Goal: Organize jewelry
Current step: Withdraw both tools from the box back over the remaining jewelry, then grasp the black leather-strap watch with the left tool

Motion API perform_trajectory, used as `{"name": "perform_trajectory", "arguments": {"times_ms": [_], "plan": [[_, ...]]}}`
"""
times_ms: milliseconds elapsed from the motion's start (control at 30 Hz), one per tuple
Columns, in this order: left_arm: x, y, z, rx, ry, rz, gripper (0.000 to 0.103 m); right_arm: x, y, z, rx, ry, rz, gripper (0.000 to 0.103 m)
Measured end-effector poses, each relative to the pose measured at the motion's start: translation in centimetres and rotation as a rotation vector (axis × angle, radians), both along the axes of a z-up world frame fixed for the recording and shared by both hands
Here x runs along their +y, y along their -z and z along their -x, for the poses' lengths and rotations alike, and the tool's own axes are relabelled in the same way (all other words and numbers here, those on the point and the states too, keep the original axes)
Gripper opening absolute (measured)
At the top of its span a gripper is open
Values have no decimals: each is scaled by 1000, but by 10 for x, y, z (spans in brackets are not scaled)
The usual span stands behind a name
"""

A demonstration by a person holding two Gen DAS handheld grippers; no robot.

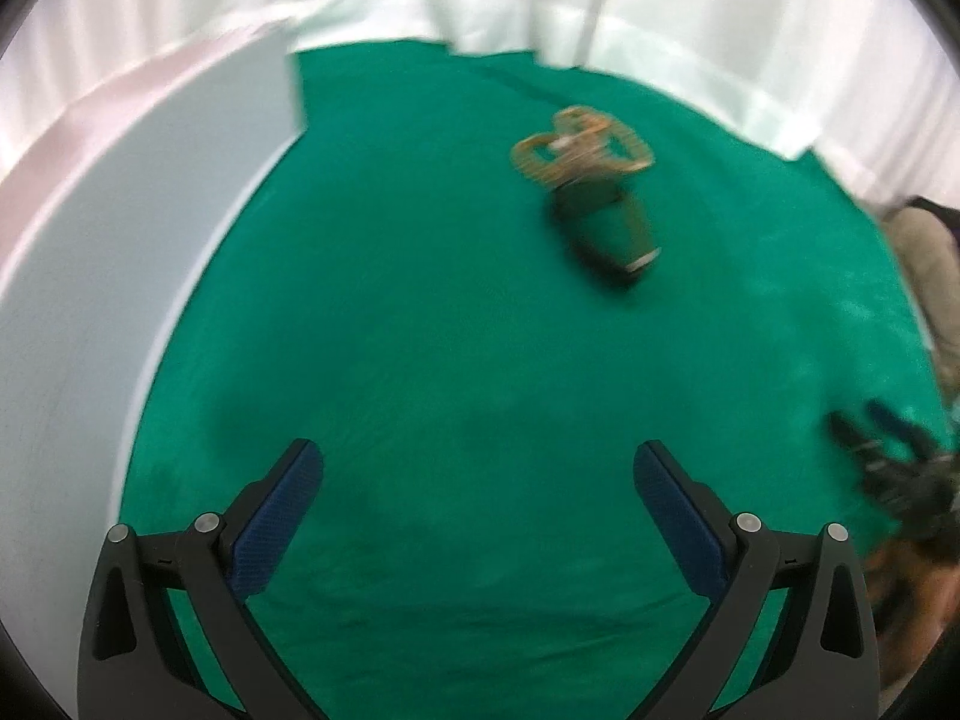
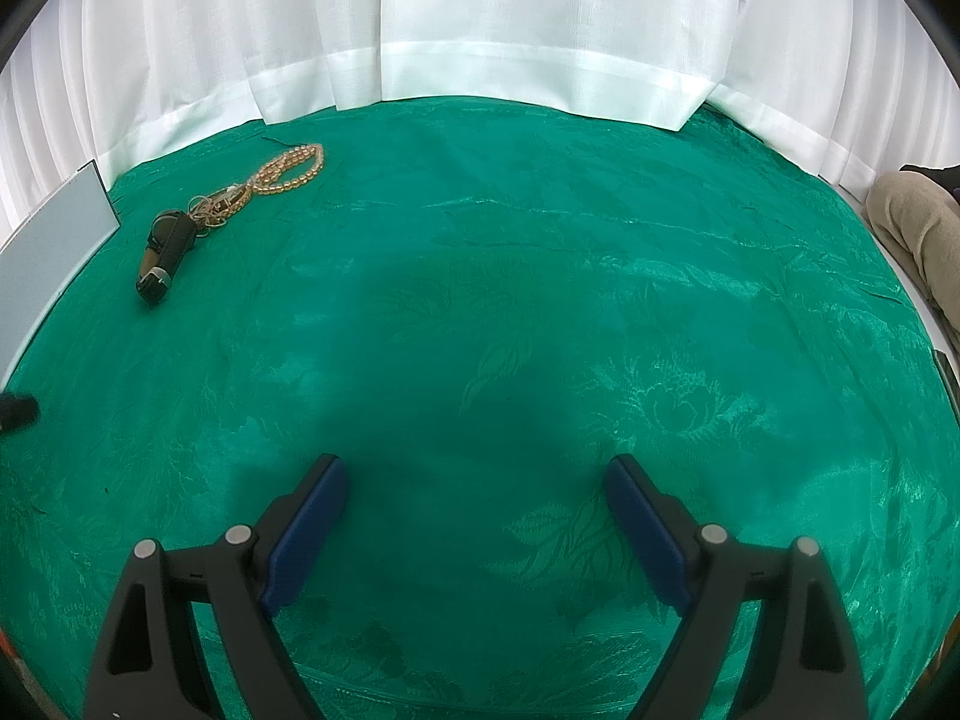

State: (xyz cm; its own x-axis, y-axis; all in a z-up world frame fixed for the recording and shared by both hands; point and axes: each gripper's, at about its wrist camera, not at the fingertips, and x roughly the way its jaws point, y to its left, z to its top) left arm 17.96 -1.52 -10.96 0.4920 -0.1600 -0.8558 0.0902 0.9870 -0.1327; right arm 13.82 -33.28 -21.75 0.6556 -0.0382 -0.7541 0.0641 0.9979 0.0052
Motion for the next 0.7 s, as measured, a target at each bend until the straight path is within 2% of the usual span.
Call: {"name": "perform_trajectory", "arguments": {"times_ms": [100, 167, 233, 267, 333, 400, 467, 600, 667, 700], "plan": [[-28, -22, -29, -20, 60, -41, 103, 0, 0, 0, 0, 0, 0, 90], [-43, -24, -58, -9, 78, -16, 103, 0, 0, 0, 0, 0, 0, 90], [-54, -13, -86, 35, 90, 15, 102, 0, 0, 0, 0, 0, 0, 90], [-57, -7, -97, 47, 79, 2, 101, 0, 0, 0, 0, 0, 0, 90], [-62, -3, -111, -1, 56, -43, 98, 0, 0, 0, 0, 0, 0, 90], [-66, 2, -121, -13, 84, -55, 98, 0, 0, 0, 0, 0, 0, 90], [-74, 12, -132, 29, 118, -70, 99, 0, 0, 0, 0, 0, 0, 90], [-80, 30, -154, 66, 93, -107, 98, 0, 0, 0, 0, 0, -1, 90], [-78, 34, -157, 67, 89, -78, 87, 0, 0, 0, 0, 0, -1, 90], [-78, 33, -155, 45, 91, -89, 73, 0, 0, 0, 0, 0, -1, 90]]}}
